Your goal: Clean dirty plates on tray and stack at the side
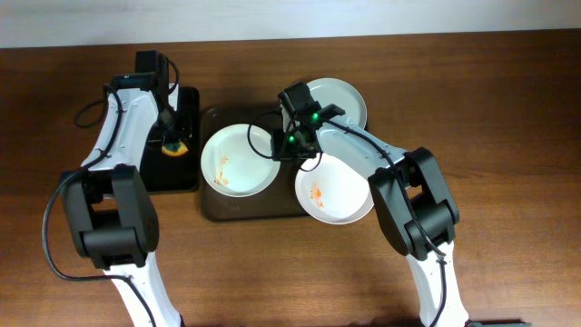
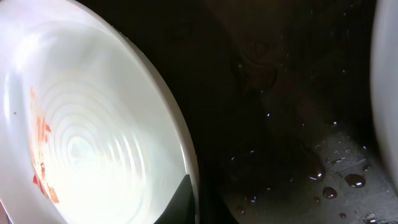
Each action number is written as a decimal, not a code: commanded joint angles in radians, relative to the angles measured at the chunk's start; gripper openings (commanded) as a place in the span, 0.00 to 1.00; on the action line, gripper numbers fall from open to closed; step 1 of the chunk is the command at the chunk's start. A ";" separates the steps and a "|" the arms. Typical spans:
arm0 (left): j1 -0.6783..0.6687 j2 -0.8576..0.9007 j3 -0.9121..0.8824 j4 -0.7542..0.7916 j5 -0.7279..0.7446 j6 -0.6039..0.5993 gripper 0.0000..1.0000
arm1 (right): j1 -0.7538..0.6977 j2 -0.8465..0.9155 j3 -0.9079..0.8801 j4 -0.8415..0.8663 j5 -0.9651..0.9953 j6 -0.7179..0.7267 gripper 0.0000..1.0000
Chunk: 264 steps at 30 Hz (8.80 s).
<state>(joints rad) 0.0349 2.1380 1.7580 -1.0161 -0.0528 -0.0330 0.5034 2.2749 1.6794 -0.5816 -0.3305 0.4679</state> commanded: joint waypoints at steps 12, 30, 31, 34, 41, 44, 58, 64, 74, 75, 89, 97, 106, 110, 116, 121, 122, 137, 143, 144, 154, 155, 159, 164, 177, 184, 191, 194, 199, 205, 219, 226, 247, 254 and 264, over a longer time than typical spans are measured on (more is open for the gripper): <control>-0.190 -0.012 0.025 0.046 0.202 -0.039 0.01 | -0.054 0.022 0.014 0.013 0.063 0.099 0.04; -0.218 -0.009 -0.374 0.333 0.391 -0.067 0.01 | -0.067 0.022 0.015 0.017 0.073 0.099 0.04; -0.218 -0.009 -0.374 0.335 0.429 -0.048 0.01 | -0.067 0.022 0.015 0.016 0.073 0.099 0.04; -0.202 -0.009 -0.374 0.377 0.449 -0.018 0.01 | -0.067 0.022 0.015 0.013 0.069 0.099 0.04; -0.185 -0.008 -0.374 0.606 0.149 -0.030 0.01 | -0.066 0.022 0.015 0.013 0.070 0.098 0.04; -0.191 -0.008 -0.374 0.657 -0.057 -0.037 0.01 | -0.066 0.022 0.015 0.013 0.070 0.098 0.04; -0.257 -0.008 -0.374 0.356 0.412 0.076 0.01 | -0.066 0.022 0.015 0.013 0.054 0.099 0.04; -0.256 -0.008 -0.374 0.582 0.192 0.071 0.01 | -0.066 0.022 0.015 0.010 0.051 0.098 0.04; -0.257 -0.008 -0.374 0.492 -0.068 -0.048 0.01 | -0.066 0.022 0.015 0.010 0.051 0.098 0.04; -0.257 -0.008 -0.374 0.433 0.011 -0.048 0.01 | -0.066 0.022 0.015 0.010 0.050 0.098 0.04; -0.204 -0.008 -0.315 0.449 0.275 -0.108 0.01 | -0.065 0.022 0.015 -0.077 -0.018 0.087 0.04; -0.204 -0.007 -0.315 0.539 0.037 -0.099 0.01 | -0.065 0.022 0.015 -0.077 -0.018 0.087 0.04; -0.204 -0.007 -0.268 0.187 0.395 -0.109 0.01 | -0.065 0.022 0.015 -0.076 -0.025 0.087 0.04; -0.204 -0.006 -0.254 0.301 0.423 -0.139 0.01 | -0.065 0.022 0.015 -0.078 -0.025 0.087 0.04; -0.202 0.069 -0.254 0.494 0.423 -0.169 0.01 | -0.065 0.022 0.015 -0.079 -0.025 0.087 0.04; -0.178 0.089 -0.143 0.327 0.318 -0.188 0.01 | -0.065 0.022 0.015 -0.079 -0.025 0.087 0.04; -0.177 0.089 -0.108 0.274 0.269 -0.191 0.01 | -0.065 0.022 0.015 -0.079 -0.025 0.087 0.04; -0.288 0.164 0.050 0.033 0.139 -0.169 0.01 | -0.065 0.022 0.015 -0.077 -0.025 0.087 0.04; -0.333 0.248 0.050 0.045 0.158 -0.156 0.01 | -0.065 0.022 0.015 -0.078 -0.025 0.079 0.04; -0.327 0.256 0.050 0.043 0.170 -0.157 0.01 | -0.065 0.022 0.015 -0.078 -0.025 0.079 0.04; -0.149 0.266 0.042 -0.166 0.164 -0.156 0.01 | -0.066 0.022 0.015 -0.077 -0.025 0.079 0.04; -0.156 0.269 0.042 -0.187 0.173 -0.156 0.01 | -0.066 0.022 0.015 -0.077 -0.025 0.079 0.04; -0.203 0.270 0.042 -0.168 0.525 0.018 0.01 | -0.066 0.022 0.015 -0.077 -0.025 0.079 0.04; -0.211 0.285 0.042 0.008 0.561 0.011 0.01 | -0.066 0.022 0.015 -0.077 -0.025 0.079 0.04; -0.187 0.346 0.042 -0.079 -0.015 -0.251 0.01 | -0.066 0.022 0.015 -0.077 -0.025 0.079 0.04; -0.194 0.347 0.042 -0.200 0.443 0.159 0.01 | -0.066 0.022 0.015 -0.076 -0.025 0.079 0.04; -0.216 0.353 0.042 0.074 0.504 0.117 0.01 | -0.066 0.022 0.015 -0.076 -0.025 0.079 0.04; -0.215 0.355 0.042 0.163 0.179 -0.138 0.01 | -0.066 0.022 0.015 -0.077 -0.025 0.079 0.04; -0.216 0.355 0.042 0.043 -0.218 -0.379 0.01 | -0.066 0.022 0.015 -0.077 -0.025 0.071 0.04; -0.216 0.355 0.042 -0.162 0.032 -0.203 0.01 | -0.066 0.022 0.015 -0.077 -0.025 0.071 0.04; -0.114 0.354 0.349 -0.339 0.653 0.056 0.01 | -0.067 0.022 0.015 -0.095 -0.084 0.060 0.04; -0.079 0.354 0.891 -0.544 0.667 0.056 0.01 | -0.066 -0.101 0.015 -0.121 -0.059 0.037 0.04; -0.071 0.355 0.909 -0.541 0.444 0.017 0.01 | 0.280 -0.427 0.015 -0.394 1.293 0.020 0.04; -0.071 0.355 0.909 -0.541 0.377 -0.042 0.01 | 0.383 -0.428 0.015 -0.287 1.641 0.036 0.04; -0.071 0.355 0.909 -0.552 0.377 -0.042 0.01 | 0.245 -0.414 0.001 -0.360 0.951 0.433 0.04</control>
<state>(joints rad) -0.0425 2.4985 2.6595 -1.5608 0.3313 -0.0650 0.8566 1.8584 1.6913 -0.9306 0.9615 0.7509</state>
